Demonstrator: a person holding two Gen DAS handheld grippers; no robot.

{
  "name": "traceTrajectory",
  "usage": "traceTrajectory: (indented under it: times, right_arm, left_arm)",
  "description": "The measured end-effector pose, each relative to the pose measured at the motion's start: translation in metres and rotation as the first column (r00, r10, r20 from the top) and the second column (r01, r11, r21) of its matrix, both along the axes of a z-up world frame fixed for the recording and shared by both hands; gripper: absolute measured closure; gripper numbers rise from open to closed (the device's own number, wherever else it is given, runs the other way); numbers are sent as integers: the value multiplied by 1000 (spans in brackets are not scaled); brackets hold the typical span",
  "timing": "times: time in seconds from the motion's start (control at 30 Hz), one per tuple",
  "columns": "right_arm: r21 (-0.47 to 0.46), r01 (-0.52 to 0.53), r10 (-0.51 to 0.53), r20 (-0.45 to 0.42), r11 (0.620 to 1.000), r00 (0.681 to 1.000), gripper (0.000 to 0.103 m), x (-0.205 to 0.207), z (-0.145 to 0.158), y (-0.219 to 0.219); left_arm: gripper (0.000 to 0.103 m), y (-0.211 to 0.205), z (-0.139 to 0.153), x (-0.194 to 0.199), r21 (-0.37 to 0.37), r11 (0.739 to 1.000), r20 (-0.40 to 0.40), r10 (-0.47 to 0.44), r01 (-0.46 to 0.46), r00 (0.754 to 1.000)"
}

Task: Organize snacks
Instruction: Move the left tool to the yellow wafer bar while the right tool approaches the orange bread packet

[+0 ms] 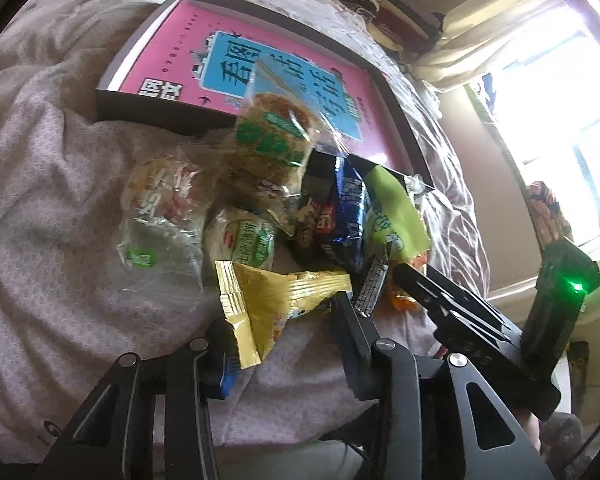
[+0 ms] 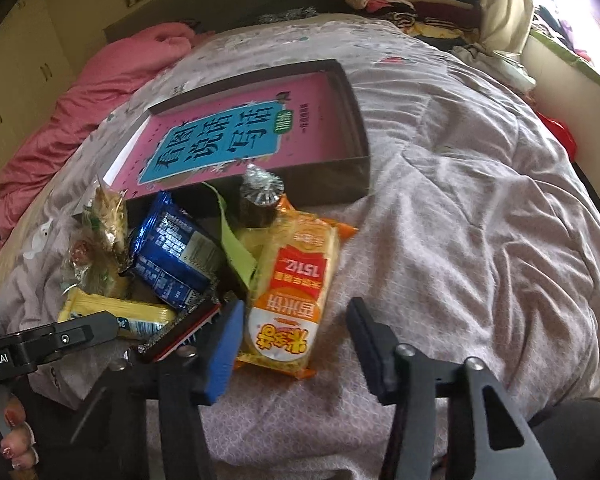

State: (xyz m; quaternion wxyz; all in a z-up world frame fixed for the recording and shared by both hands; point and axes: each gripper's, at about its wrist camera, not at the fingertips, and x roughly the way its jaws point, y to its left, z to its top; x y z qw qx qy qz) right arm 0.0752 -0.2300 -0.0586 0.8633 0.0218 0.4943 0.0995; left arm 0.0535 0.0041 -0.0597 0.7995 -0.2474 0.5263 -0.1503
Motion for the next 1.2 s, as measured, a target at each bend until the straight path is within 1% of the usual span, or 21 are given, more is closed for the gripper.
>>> traceTrajectory:
  times: [0.1, 0.17, 0.4, 0.43, 0.47, 0.53, 0.6, 0.63, 0.67, 0.77, 0.9, 1.1, 1.2]
  right_arm:
    - [5, -2, 2, -7, 1000, 1000, 54, 2, -1, 1]
    - [10, 1, -1, -10, 1000, 1000, 54, 4, -2, 0]
    - [14, 3, -2, -19, 1000, 1000, 54, 9, -4, -1]
    - [21, 3, -3, -22, 1000, 1000, 55, 10, -5, -1]
    - [30, 3, -3, -22, 1000, 1000, 59, 10, -5, -2]
    - [37, 1, 0, -19, 999, 1000, 60, 10, -4, -2]
    - [42, -2, 3, -16, 999, 1000, 62, 10, -3, -3]
    - [46, -1, 2, -13, 999, 1000, 63, 9, -3, -3]
    - [51, 0, 0, -12, 999, 1000, 63, 9, -2, -4]
    - [53, 5, -5, -2, 999, 1000, 65, 5, 1, -6]
    - [39, 10, -11, 21, 999, 1000, 66, -2, 6, -8]
    - [56, 52, -53, 8, 997, 999, 66, -7, 9, -20]
    - [64, 63, -64, 9, 996, 998, 66, -8, 11, -23]
  left_arm:
    - [65, -5, 1, 2, -30, 999, 4, -11, 11, 1000]
    - [65, -7, 1, 3, -56, 998, 5, -11, 12, 1000]
    - [63, -13, 1, 14, -87, 996, -13, -2, 1, 1000]
    - [63, -12, 0, 15, -87, 996, -21, 2, -4, 1000]
    - [63, -12, 0, 16, -88, 996, -31, 8, -11, 999]
    - [63, -13, -2, 21, -94, 995, -47, 17, -21, 999]
    - [65, -12, -3, 23, -99, 995, -56, 26, -32, 998]
    - [70, -11, -3, 23, -97, 995, -57, 30, -36, 998]
    - [78, -11, -3, 23, -89, 995, -57, 34, -39, 998]
    - [82, -5, -4, 20, -109, 992, -61, 51, -58, 997]
    - [84, 2, -3, 13, -115, 992, -54, 48, -54, 997]
    - [84, 7, 2, -2, -124, 992, -39, 7, -12, 999]
    - [84, 10, 3, -8, -117, 993, -41, -6, 1, 999]
